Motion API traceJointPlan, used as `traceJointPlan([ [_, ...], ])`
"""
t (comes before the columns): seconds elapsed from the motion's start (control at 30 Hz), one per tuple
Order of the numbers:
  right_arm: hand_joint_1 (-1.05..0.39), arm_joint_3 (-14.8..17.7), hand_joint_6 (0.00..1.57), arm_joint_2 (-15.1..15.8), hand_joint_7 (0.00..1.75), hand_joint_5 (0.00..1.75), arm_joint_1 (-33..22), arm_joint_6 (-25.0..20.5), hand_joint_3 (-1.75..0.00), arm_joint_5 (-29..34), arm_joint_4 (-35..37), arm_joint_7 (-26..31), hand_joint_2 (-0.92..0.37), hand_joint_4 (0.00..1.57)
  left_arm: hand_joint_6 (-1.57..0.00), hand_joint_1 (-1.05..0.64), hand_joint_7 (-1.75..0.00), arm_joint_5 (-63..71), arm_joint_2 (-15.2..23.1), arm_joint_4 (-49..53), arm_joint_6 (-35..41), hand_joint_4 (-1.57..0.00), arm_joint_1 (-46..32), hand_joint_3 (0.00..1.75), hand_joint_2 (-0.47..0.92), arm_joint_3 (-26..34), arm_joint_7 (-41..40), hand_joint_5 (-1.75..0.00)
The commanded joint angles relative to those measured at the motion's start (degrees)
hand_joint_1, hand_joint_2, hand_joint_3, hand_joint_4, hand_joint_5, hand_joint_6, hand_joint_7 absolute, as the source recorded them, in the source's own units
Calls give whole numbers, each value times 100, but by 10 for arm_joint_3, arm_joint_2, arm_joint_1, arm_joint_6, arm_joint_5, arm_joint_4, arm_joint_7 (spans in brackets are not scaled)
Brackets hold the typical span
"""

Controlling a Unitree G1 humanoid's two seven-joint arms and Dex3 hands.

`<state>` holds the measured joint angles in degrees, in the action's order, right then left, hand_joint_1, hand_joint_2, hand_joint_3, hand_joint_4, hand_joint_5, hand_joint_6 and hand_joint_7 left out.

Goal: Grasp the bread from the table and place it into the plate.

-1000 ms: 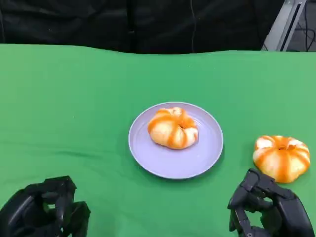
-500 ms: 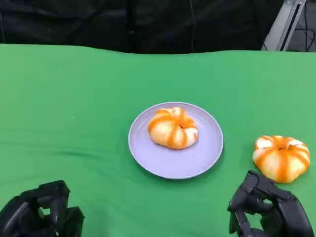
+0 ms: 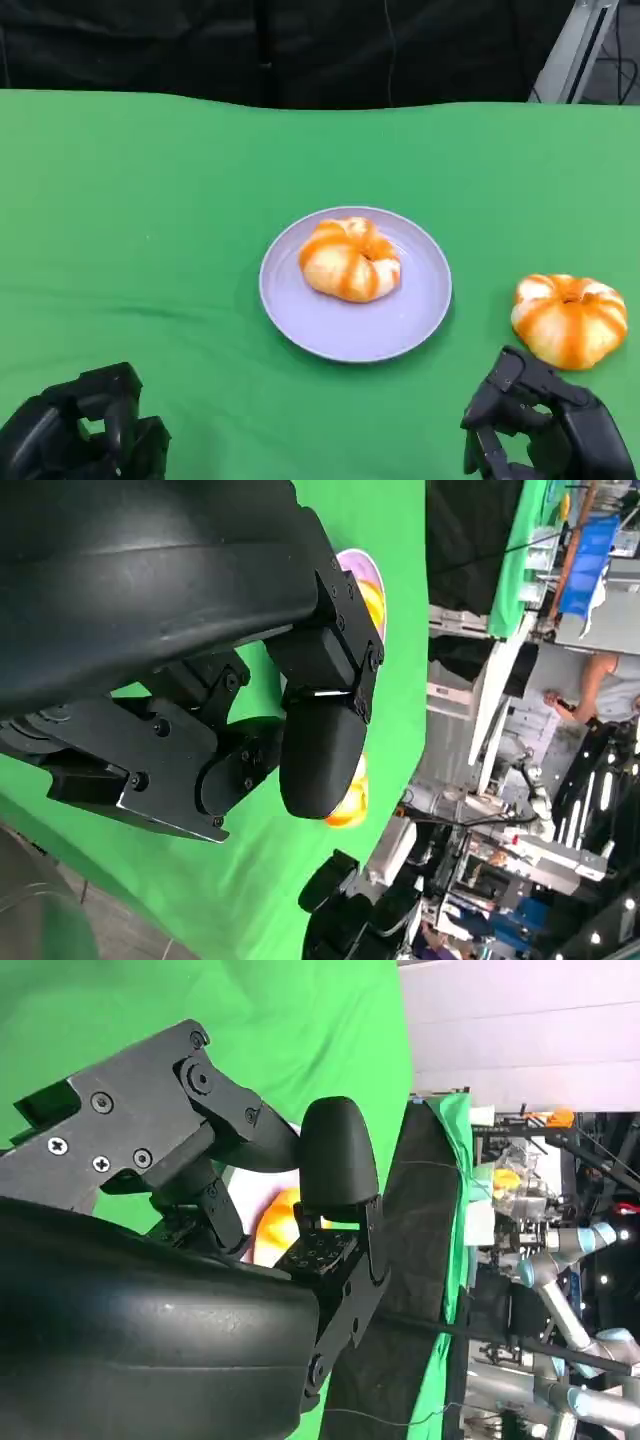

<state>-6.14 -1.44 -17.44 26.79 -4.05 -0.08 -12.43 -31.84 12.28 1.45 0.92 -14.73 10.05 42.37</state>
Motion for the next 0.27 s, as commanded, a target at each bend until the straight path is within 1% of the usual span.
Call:
traceJointPlan([
  [0.03, -15, 5, 73, 7, 154, 175, -2, 8, -110, -5, 1, 0, -62, 80, -89, -5, -170, 1, 2, -4, 5, -96, 3, 98, 65, 4, -6, -175],
  [0.27, -14, 5, 73, 8, 155, 175, -3, 5, -110, -6, -2, 0, -62, 80, -90, -3, -170, 4, 0, -5, 5, -96, 3, 97, 65, 3, -8, -175],
])
